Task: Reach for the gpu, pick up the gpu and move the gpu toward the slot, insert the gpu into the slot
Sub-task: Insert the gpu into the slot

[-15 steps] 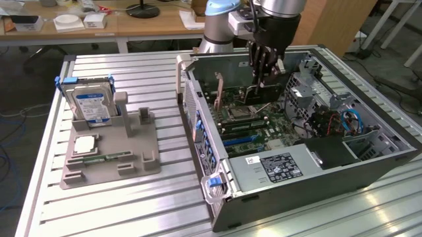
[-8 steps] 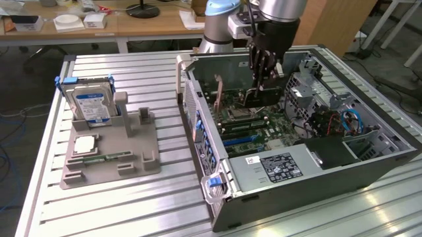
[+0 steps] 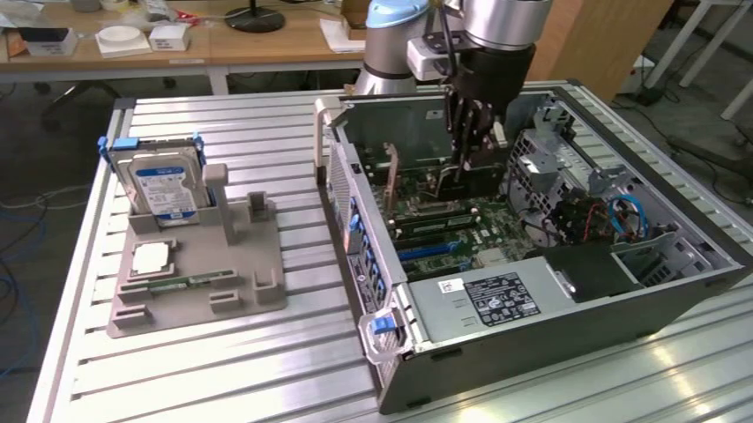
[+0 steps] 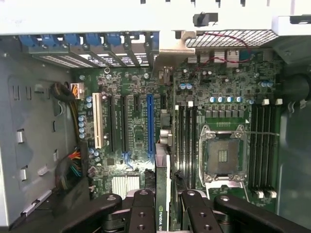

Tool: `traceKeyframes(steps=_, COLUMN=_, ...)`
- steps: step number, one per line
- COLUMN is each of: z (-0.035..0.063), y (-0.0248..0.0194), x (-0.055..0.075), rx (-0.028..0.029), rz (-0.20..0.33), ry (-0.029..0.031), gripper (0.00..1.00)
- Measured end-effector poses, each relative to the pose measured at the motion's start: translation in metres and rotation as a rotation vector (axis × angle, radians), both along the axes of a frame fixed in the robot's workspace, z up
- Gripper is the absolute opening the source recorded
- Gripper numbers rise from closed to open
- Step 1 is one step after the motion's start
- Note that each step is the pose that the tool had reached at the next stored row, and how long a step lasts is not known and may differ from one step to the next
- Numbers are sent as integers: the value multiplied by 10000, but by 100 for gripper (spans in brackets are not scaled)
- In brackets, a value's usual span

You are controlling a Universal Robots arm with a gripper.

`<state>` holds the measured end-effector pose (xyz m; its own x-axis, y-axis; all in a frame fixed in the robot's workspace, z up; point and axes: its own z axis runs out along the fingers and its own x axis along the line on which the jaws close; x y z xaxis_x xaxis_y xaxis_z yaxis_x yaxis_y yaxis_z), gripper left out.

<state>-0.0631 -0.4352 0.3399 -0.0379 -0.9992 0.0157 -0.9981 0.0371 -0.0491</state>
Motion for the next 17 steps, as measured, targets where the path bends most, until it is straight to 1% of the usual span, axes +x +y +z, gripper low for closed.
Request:
traceKeyframes(steps=3, z=-29, y=-27, x=-2, rx=-2, rz=0, ry=-1, gripper=25)
traceKeyframes(steps=9, z=-96, y=-47, x=-22, rx=-5, rz=2, ry=-1, gripper=25)
traceKeyframes(steps=14, z=-123, y=-56, x=-59, rx=-7, rz=0, ry=0, gripper=25)
traceKeyframes(steps=17, z=-131, y=-76, x=-60, rx=-7, rz=1, ry=0, gripper=25)
